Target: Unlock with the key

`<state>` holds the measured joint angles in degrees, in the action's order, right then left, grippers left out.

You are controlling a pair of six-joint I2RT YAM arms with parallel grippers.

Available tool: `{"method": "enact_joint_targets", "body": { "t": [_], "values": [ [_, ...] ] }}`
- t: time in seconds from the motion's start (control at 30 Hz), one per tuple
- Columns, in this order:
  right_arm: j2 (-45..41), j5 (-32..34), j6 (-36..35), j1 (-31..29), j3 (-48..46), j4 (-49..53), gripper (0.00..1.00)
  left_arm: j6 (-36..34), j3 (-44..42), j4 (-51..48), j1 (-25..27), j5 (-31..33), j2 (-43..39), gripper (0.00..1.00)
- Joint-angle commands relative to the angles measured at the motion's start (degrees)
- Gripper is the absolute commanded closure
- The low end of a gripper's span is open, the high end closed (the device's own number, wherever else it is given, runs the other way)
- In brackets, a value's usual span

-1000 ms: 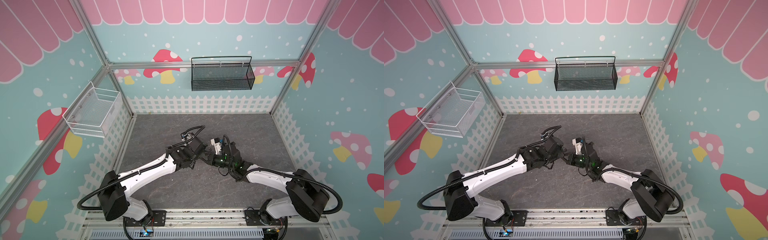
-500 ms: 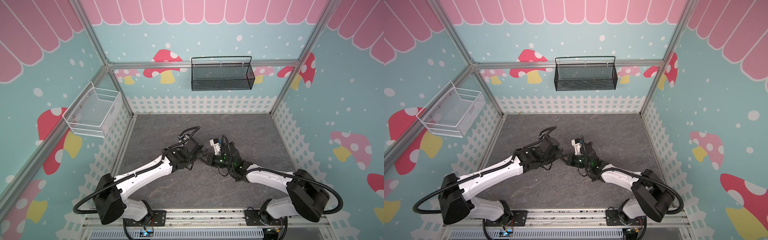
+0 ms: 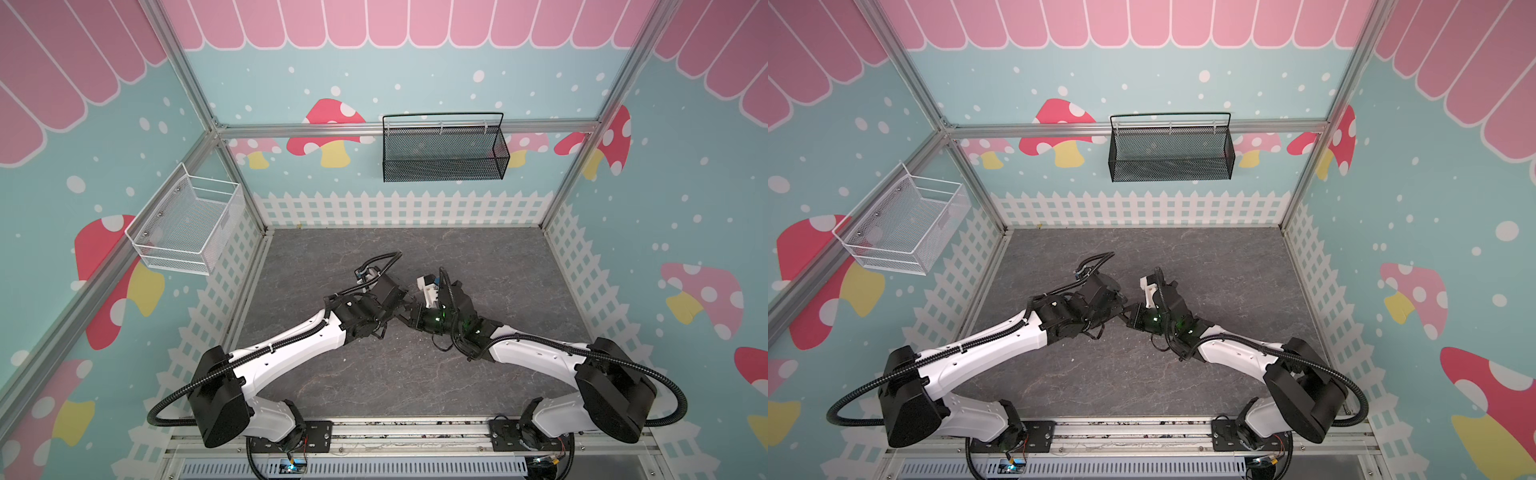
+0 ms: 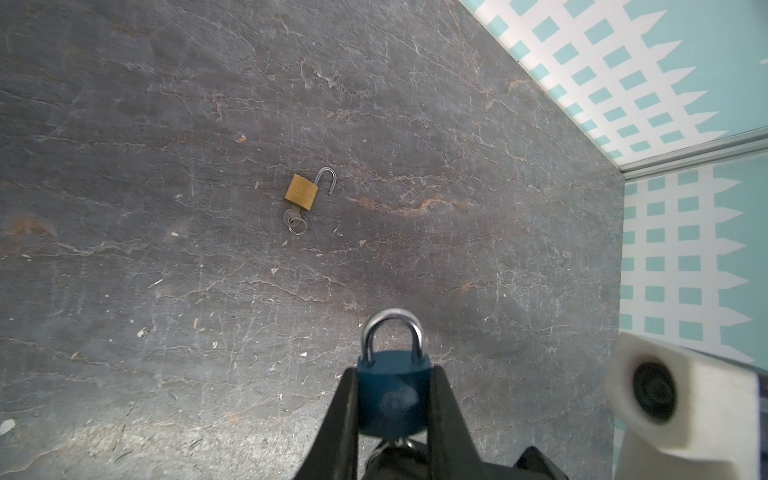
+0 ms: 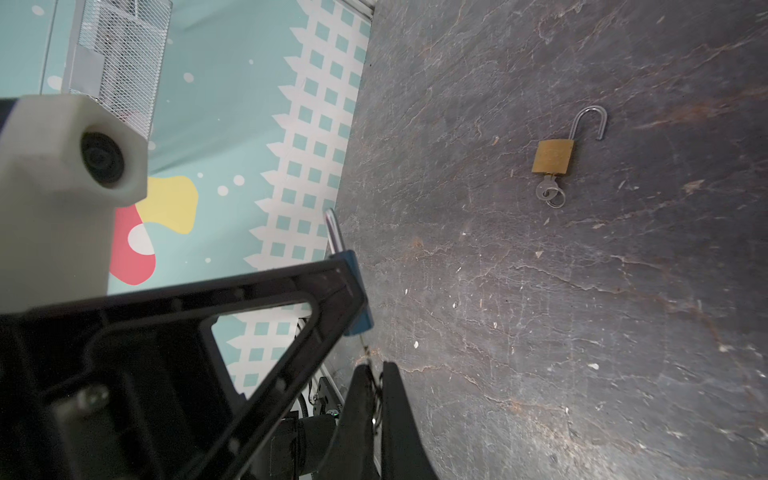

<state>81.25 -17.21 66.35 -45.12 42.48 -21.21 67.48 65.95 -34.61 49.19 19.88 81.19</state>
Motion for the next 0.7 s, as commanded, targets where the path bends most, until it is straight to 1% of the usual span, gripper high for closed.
{"method": "enact_joint_targets", "body": {
  "t": [0.0, 0.13, 0.23, 0.33, 0.4, 0.53, 0.63, 0.67],
  "values": [
    [0.1, 4.7, -3.1, 0.3, 4.1, -4.1, 1.00, -0.5, 0.9, -3.6, 1.0, -5.2, 0.3, 1.00],
    [0.4, 6.2, -6.1, -0.6, 7.4, -0.1, 1.00, -0.6, 0.9, -5.0, 0.7, -4.4, 0.9, 1.00],
    [0.1, 7.7, -7.6, -0.6, 7.1, 0.9, 1.00, -0.4, 0.8, -5.0, 0.7, -5.1, 0.7, 1.00],
    [1.0, 7.1, -8.1, -0.2, 7.0, 0.8, 1.00, -0.4, 0.9, -4.2, 1.0, -7.2, -0.1, 1.00],
    [1.0, 6.5, -8.0, -0.2, 6.6, -0.6, 1.00, -0.8, 1.0, -4.3, 1.1, -7.6, -0.3, 1.00],
    [0.2, 6.0, -9.6, -0.2, 5.6, -1.3, 1.00, -1.6, 0.1, -4.4, -0.6, -6.3, -1.4, 1.00],
    [-1.0, 4.5, -11.0, -0.2, 4.4, -1.5, 1.00, -2.3, 0.3, -4.3, -1.9, -4.4, -2.5, 1.00],
    [-1.5, 3.6, -11.4, -0.2, 3.9, -1.9, 0.96, -2.4, 0.3, -4.1, -2.4, -3.6, -2.8, 1.00]
  ]
}}
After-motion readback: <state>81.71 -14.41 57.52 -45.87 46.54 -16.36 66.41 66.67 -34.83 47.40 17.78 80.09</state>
